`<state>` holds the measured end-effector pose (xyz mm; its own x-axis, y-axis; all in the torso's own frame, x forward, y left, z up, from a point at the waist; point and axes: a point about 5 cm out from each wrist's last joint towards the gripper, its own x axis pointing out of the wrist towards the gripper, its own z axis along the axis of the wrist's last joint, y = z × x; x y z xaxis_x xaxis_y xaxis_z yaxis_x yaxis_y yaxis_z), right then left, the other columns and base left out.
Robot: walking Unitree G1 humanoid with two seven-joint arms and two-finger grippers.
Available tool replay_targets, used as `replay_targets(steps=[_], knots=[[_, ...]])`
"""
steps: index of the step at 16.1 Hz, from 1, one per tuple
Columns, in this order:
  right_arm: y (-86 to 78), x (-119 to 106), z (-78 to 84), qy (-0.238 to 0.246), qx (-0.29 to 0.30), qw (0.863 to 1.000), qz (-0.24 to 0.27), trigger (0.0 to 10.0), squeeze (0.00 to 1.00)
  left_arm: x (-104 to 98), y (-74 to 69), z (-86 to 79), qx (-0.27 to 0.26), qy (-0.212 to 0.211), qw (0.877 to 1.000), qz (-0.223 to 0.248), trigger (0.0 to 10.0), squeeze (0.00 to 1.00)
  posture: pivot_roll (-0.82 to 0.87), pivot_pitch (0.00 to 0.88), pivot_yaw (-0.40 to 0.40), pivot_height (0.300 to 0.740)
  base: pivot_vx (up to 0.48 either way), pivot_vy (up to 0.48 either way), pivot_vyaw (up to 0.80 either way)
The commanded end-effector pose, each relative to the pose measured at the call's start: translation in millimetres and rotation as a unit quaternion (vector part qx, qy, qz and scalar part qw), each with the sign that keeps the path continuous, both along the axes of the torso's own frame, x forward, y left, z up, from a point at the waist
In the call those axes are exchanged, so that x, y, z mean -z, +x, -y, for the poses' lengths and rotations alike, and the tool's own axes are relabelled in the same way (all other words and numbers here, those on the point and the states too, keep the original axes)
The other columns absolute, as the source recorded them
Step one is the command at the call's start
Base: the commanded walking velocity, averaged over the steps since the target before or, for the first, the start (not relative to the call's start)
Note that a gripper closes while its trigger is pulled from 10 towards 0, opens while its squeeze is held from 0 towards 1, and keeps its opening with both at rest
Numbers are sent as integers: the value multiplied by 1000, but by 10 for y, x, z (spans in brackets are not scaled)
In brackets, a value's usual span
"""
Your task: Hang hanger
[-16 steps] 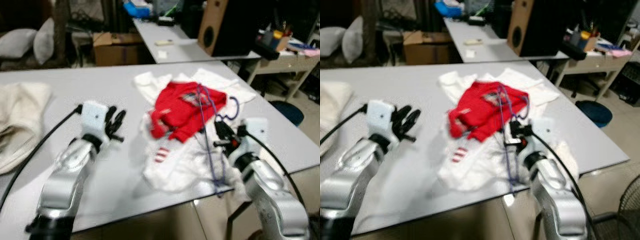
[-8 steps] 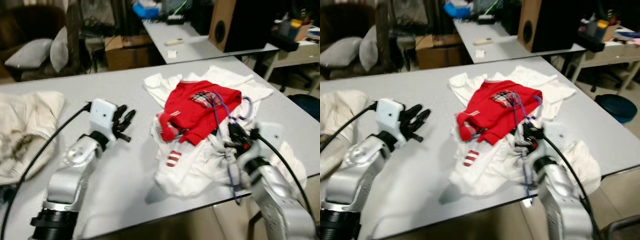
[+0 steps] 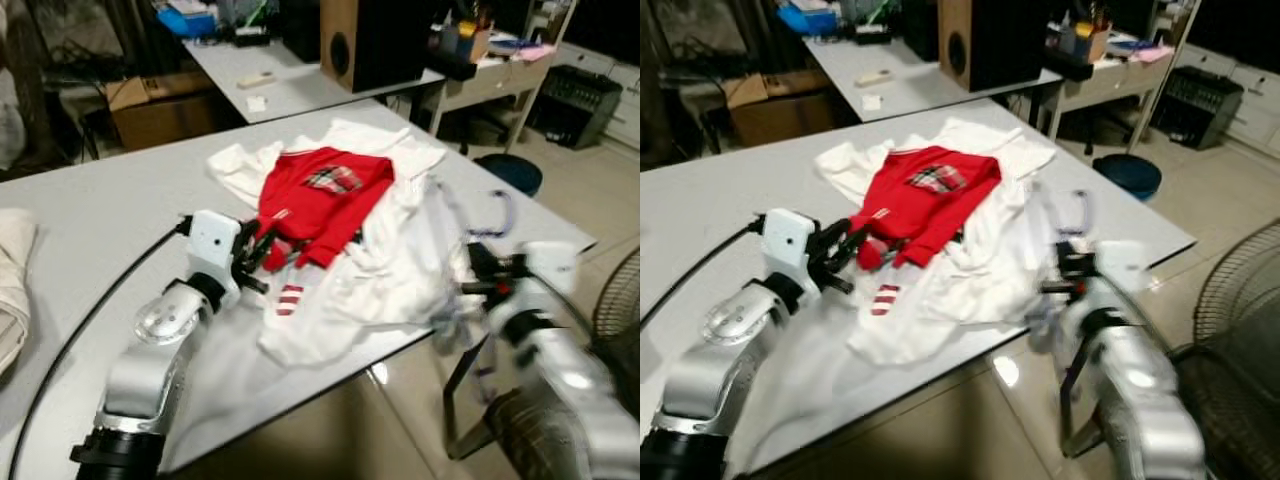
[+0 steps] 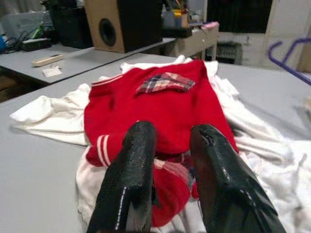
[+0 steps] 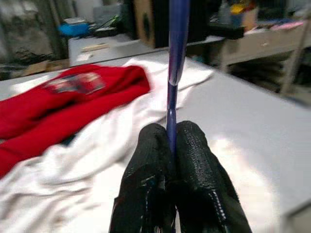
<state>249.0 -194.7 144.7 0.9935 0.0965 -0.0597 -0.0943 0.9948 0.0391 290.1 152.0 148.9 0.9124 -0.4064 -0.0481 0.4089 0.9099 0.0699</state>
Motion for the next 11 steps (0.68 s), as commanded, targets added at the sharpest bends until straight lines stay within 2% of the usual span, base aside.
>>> replay_targets(steps=[1, 3, 6, 9, 11], knots=[[21, -52, -47, 3, -25, 1000, 8, 10000, 0, 3, 43, -124, -29, -7, 999, -12, 10000, 1000, -13, 0, 22, 740, 0, 0, 0], [12, -88, 17, 2, -37, 999, 4, 10000, 0, -17, 106, -108, -22, -2, 1000, -5, 10000, 1000, -20, 0, 18, 740, 0, 0, 0], [4, -87, 4, -1, -47, 999, 1, 10000, 0, -1, 178, -42, 6, 7, 1000, -9, 10000, 1000, -16, 0, 12, 740, 0, 0, 0], [13, -70, -65, -1, -58, 998, -3, 10000, 0, -37, 276, 27, 20, -16, 1000, -10, 10000, 1000, -12, 0, 17, 740, 0, 0, 0], [7, -54, -106, 1, -62, 998, -5, 10000, 0, -79, 314, 131, 57, -36, 998, -8, 10000, 965, -14, 0, 25, 740, 0, 0, 0]])
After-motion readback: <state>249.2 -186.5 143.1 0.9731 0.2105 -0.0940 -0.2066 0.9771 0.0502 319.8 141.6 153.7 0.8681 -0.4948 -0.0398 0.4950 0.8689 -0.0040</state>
